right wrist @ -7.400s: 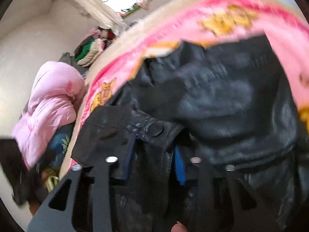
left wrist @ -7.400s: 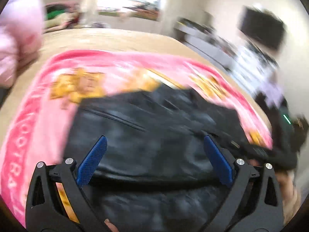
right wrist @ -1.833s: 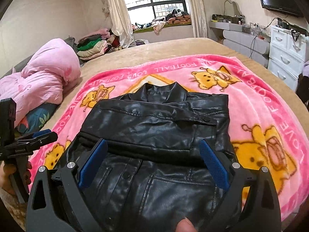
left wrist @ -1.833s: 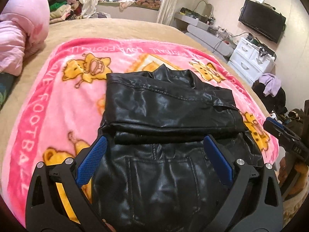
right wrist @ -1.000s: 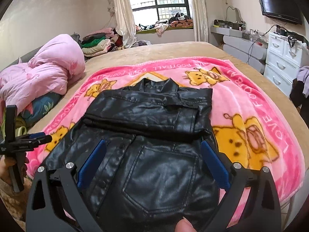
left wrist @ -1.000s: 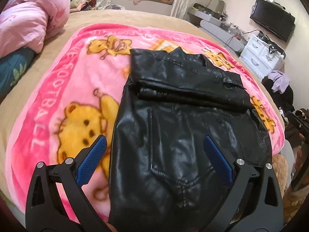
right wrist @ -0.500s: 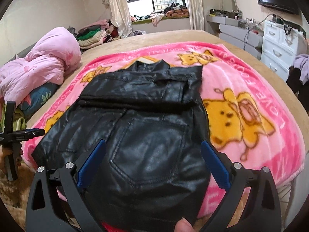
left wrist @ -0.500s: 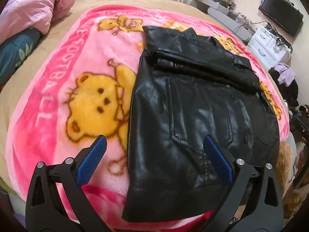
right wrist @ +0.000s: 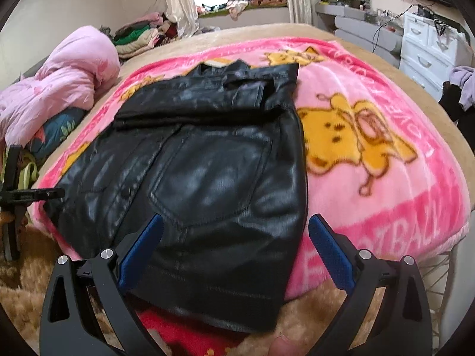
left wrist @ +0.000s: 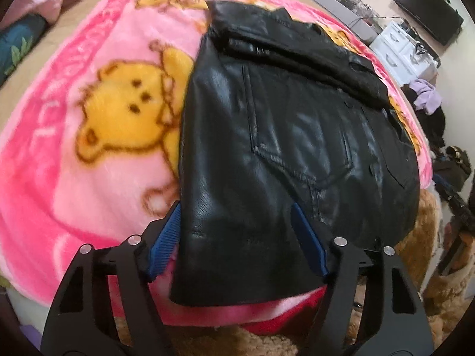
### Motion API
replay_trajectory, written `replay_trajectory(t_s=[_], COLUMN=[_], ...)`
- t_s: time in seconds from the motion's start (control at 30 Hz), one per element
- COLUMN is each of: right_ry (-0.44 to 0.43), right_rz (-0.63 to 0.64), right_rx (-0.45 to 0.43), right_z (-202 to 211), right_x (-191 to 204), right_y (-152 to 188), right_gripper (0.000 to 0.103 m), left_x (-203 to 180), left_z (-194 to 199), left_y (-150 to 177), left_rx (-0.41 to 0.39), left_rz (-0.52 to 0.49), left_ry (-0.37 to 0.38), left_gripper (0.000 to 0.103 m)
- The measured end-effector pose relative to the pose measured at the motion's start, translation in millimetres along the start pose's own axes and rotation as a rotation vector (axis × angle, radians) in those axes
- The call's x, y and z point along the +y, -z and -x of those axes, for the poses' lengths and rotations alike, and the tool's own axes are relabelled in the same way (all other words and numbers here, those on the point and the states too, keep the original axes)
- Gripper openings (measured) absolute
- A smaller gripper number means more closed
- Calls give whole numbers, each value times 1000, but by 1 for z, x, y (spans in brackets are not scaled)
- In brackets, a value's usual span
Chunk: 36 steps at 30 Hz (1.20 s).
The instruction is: Fold large clothes
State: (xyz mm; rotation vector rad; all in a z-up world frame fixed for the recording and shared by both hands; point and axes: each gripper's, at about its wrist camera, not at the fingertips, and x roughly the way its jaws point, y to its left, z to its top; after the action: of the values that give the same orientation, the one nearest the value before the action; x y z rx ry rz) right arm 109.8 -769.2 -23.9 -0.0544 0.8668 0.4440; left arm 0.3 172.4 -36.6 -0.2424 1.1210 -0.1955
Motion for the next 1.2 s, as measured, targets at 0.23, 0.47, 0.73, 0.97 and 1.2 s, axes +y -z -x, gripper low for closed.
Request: replay_trajectory(t_s=[0.23,0.47,0.73,0.97,1.2], right_ry=[-58,-20,-102,-266,-332], right_rz=[-4,19,61,74,31], right_rx=[118,220,151,-120,-236], right_z=[-15,-39,-16,45,57], right_x=[-4,-8,-4,-1,-10], right_y=[24,44,48,10,-31], right_gripper=[96,82,23,16,13], left_x=[7,7,12,26,8], left_z=[-7,-11,-1,29,57], left_y=[5,6,3,-11,-47], left_rx=[37,56,33,-90,-238], left_rz=[11,7,56,157,158], left_ry=[2,-13,30,196,257], left_gripper=[57,57,26,9,9])
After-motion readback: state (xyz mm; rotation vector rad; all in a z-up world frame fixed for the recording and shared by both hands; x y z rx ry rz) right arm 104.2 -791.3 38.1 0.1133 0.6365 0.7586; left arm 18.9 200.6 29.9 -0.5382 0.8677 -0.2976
